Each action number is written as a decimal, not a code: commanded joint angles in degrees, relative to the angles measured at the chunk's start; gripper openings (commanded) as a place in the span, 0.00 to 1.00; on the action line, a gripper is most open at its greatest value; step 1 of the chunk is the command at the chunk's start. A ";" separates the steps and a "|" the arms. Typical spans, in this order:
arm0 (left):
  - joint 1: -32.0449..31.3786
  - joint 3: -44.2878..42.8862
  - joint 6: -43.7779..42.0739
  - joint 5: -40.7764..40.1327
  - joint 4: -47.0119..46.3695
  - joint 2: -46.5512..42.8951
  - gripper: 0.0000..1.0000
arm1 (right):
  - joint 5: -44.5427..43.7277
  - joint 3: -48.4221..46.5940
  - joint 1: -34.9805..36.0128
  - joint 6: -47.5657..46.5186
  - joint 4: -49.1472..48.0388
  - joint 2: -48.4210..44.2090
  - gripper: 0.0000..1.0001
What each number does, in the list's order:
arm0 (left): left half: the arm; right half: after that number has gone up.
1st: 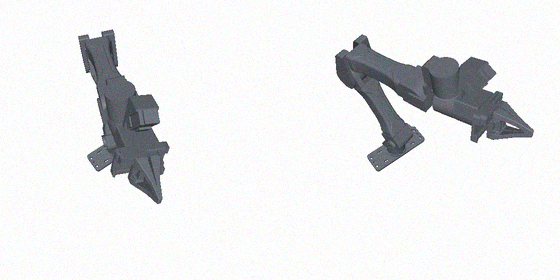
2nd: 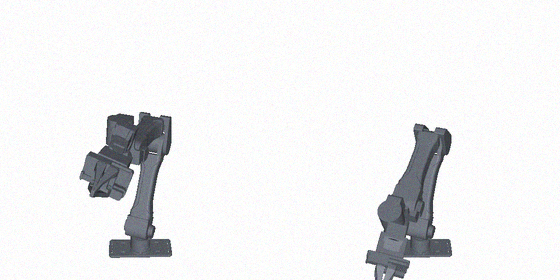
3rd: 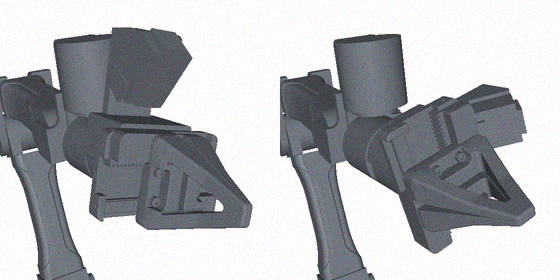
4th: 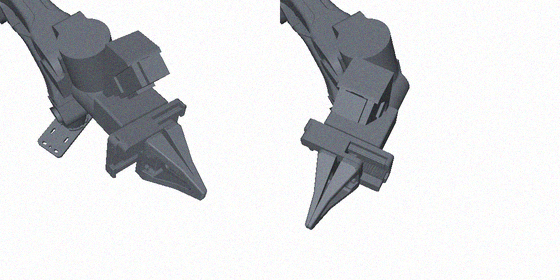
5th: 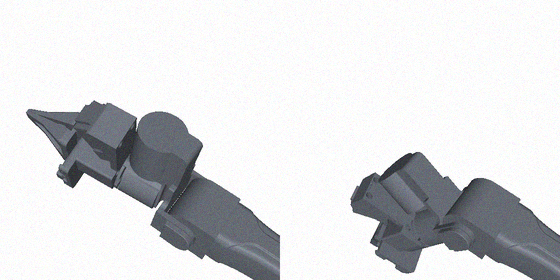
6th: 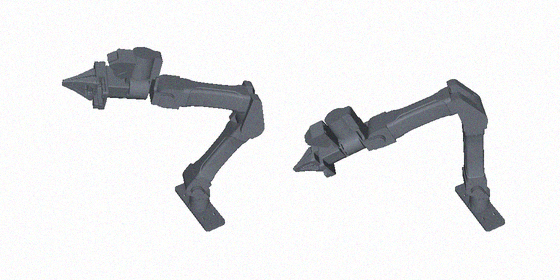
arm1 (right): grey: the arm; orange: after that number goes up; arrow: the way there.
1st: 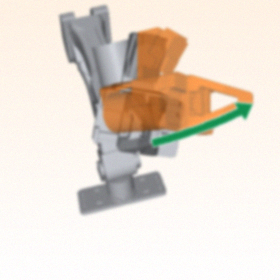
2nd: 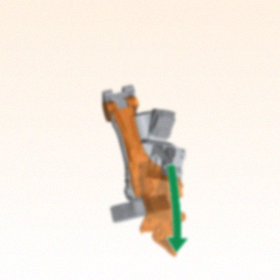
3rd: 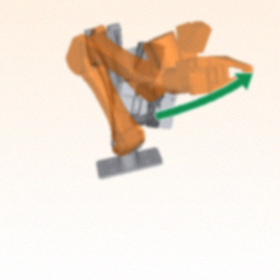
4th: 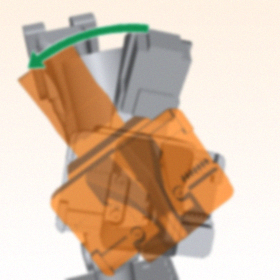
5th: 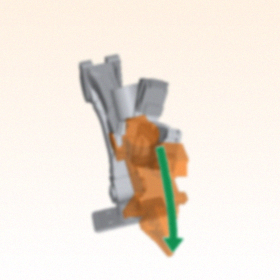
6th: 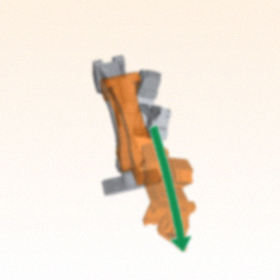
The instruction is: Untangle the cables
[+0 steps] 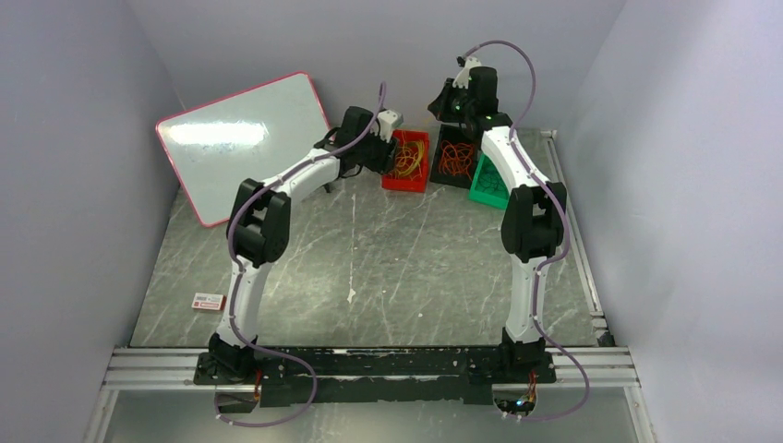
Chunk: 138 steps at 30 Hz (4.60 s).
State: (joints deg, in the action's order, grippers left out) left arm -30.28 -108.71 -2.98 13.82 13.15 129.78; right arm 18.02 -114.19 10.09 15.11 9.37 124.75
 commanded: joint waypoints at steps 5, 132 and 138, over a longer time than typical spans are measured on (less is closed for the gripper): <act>0.43 0.53 -0.78 5.71 -0.32 -3.63 0.56 | -0.06 0.68 -0.39 -0.43 -0.57 0.23 0.00; 6.38 58.51 19.35 -33.18 13.24 -84.20 1.00 | -9.65 59.15 5.55 -1.88 -0.72 -70.43 1.00; 6.40 62.47 22.81 -34.97 17.32 -93.15 0.99 | -11.39 68.28 5.56 -3.18 2.54 -81.25 1.00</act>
State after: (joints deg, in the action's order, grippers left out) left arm -24.10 -48.14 16.62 -17.78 25.74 41.15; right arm 6.90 -49.54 15.75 13.80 8.29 46.87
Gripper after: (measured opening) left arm 0.997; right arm 0.997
